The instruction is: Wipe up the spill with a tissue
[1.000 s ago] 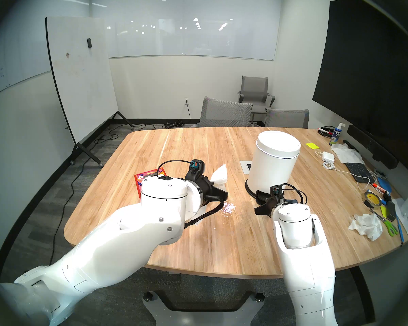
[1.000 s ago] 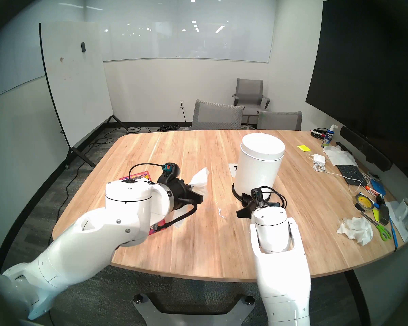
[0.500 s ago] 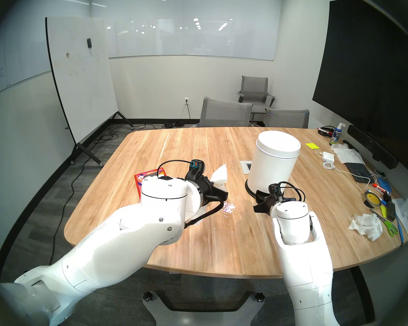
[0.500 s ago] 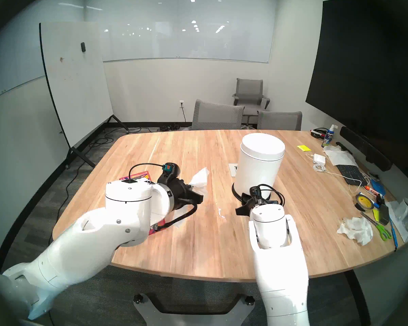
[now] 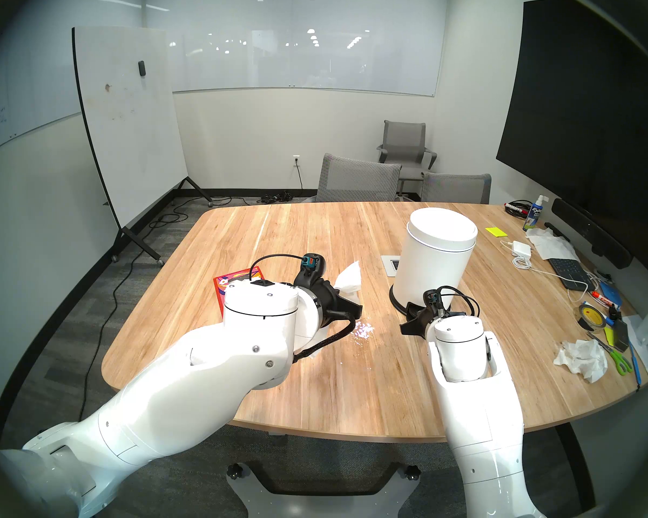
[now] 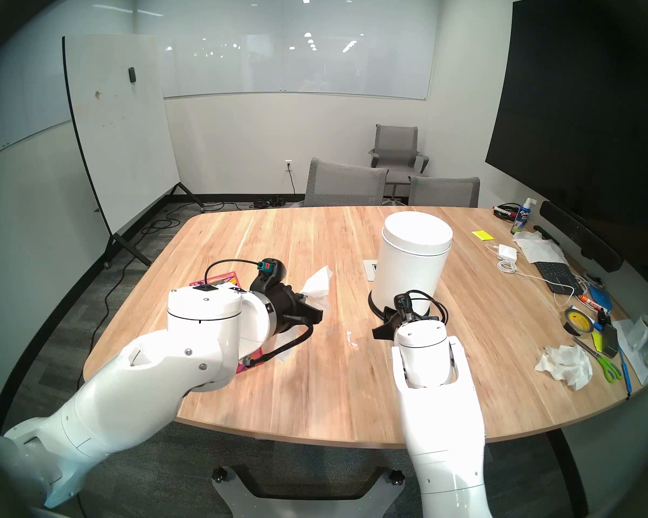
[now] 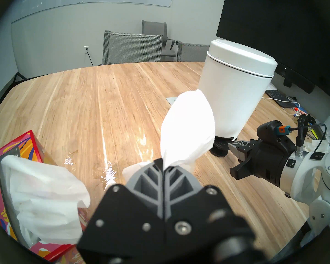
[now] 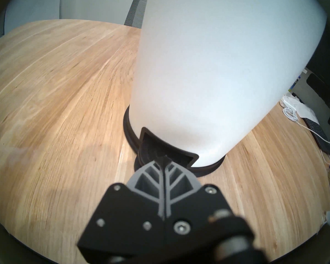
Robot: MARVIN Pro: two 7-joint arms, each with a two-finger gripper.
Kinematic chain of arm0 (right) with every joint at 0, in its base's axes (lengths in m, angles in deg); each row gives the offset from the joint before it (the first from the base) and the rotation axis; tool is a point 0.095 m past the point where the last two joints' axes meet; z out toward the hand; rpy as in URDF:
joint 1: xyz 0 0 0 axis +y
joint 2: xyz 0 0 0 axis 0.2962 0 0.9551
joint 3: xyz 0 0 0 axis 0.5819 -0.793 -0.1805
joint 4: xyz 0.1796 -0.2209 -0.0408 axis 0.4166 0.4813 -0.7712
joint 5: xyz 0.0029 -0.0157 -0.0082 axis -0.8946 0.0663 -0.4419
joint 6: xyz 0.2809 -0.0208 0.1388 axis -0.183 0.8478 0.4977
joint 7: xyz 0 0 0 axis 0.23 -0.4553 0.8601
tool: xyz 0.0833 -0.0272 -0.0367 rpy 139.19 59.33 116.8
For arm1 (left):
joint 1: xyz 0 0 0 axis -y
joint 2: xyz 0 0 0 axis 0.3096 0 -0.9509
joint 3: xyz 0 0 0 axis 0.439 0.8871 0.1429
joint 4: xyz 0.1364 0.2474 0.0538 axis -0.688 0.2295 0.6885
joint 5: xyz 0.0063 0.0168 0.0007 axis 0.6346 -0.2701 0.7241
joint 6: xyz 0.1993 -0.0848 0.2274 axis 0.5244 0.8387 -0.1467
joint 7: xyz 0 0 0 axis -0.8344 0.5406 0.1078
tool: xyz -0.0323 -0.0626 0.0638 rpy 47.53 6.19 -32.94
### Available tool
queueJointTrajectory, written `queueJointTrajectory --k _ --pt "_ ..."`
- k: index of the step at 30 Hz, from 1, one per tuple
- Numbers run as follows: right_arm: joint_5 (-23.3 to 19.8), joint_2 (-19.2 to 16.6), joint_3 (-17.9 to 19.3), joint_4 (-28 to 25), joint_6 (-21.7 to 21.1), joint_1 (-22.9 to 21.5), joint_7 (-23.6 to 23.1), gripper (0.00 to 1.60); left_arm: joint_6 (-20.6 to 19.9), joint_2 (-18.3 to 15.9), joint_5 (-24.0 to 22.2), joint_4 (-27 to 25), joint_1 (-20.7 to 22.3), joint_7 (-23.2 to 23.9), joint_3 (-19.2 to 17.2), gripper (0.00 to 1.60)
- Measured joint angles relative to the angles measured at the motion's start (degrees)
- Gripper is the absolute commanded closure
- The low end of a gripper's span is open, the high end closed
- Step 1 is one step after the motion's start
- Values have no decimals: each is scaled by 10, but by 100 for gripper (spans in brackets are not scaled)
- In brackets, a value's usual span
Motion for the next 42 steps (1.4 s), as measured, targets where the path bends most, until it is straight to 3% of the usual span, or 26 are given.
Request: queueJointTrajectory --k 18,42 --pt "-3 1 12 29 8 -16 3 160 0 0 0 0 0 0 0 160" --pt "0 -6 13 108 25 -56 13 160 0 0 0 0 0 0 0 160"
